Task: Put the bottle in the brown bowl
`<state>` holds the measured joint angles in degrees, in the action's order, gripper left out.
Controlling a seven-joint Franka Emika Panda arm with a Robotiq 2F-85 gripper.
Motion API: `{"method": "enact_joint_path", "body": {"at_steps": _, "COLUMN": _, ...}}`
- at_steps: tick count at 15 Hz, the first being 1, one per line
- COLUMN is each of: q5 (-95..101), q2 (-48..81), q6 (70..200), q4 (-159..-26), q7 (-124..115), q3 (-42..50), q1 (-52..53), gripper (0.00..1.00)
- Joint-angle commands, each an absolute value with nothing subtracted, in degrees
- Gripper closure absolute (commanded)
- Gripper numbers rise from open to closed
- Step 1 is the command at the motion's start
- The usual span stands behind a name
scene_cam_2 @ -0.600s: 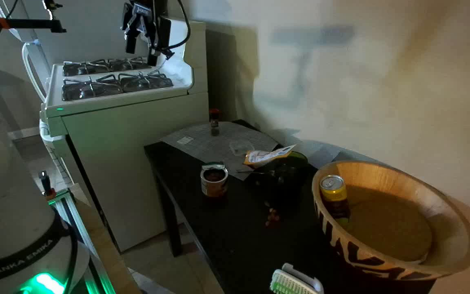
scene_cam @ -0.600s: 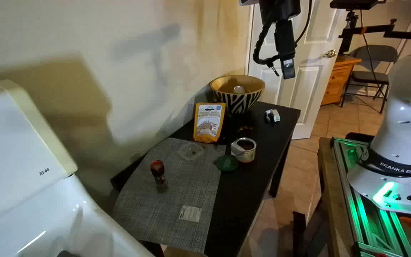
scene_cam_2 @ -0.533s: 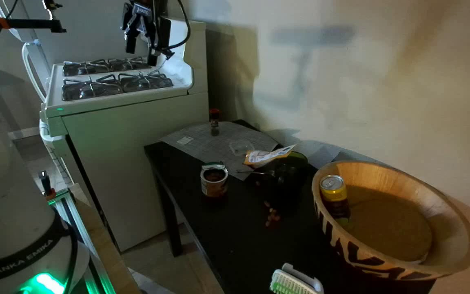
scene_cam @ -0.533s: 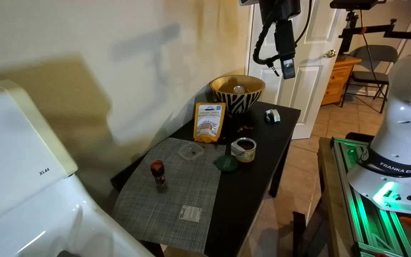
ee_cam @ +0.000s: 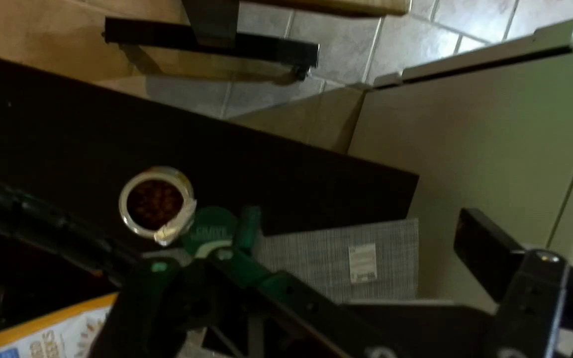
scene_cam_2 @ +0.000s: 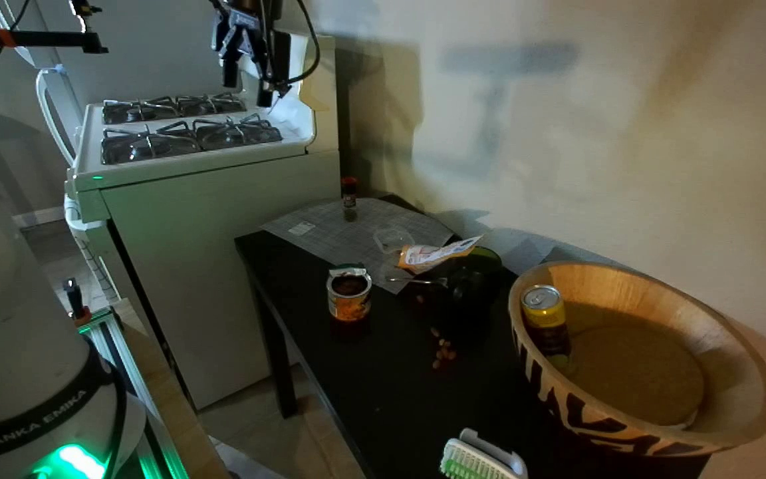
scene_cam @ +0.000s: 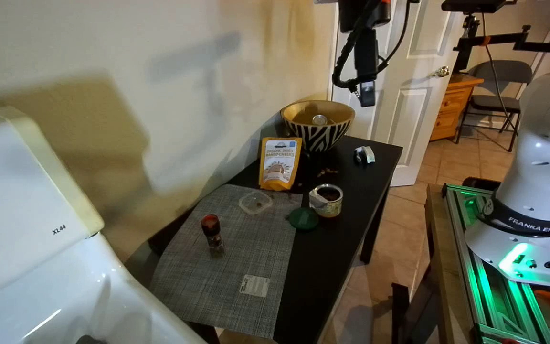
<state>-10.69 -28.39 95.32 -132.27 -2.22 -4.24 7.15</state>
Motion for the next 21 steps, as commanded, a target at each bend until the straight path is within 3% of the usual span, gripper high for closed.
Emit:
{"method": "enact_joint_path", "body": {"at_steps": 1, "q5": -10.15, "q2": -23.94, "q6": 111.6, "q4": -133.14, "q7": -1.75, "q3": -6.58, "q1": 6.86, "gripper": 0.0}}
{"method": "enact_joint_path", "body": {"at_steps": 5, "q5": -6.72, "q2": -10.14, "q6": 129.96, "q4": -130.83, "q7": -2.93, "q3": -9.46, "q1": 7.29, "gripper": 0.0}}
{"method": "enact_joint_path", "body": {"at_steps": 12, "q5": 6.6, "q2": 14.4, "q6": 137.67, "q4": -117.41, "q7": -9.41, "q3": -8.84, "q1": 8.44, "gripper": 0.0}}
{"method": "enact_joint_path", "body": {"at_steps": 13, "q5": 4.13, "q2": 8.36, "q6": 137.68, "q4": -123.06, "q7": -6.49, "q3": -8.87, "q1": 8.06, "gripper": 0.0}}
{"method": "enact_joint_path", "body": {"at_steps": 21, "q5": 3.8, "q2": 18.23, "q6": 144.73, "q4": -117.74, "q7": -11.88, "q3": -8.42, "q1": 10.62, "gripper": 0.0}}
